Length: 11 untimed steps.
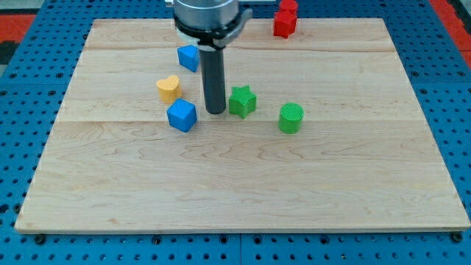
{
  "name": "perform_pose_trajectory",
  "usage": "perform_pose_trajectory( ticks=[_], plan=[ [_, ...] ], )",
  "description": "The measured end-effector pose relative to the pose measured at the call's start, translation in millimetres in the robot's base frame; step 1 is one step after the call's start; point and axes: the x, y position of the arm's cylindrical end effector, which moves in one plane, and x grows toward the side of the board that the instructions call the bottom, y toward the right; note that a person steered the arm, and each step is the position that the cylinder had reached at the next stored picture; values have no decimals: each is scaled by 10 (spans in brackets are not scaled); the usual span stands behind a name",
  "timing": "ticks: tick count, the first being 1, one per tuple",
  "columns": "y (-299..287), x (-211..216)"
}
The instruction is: Move the green star below the red star
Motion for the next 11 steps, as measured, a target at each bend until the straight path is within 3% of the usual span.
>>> perform_pose_trajectory(
  ticks=[2,3,4,6,8,9,11],
  plan=[
    [-645,181],
    [-514,253],
    [230,51],
    [697,-695],
    [949,-1020],
    [1090,-787],
    [1203,-1169]
  ],
)
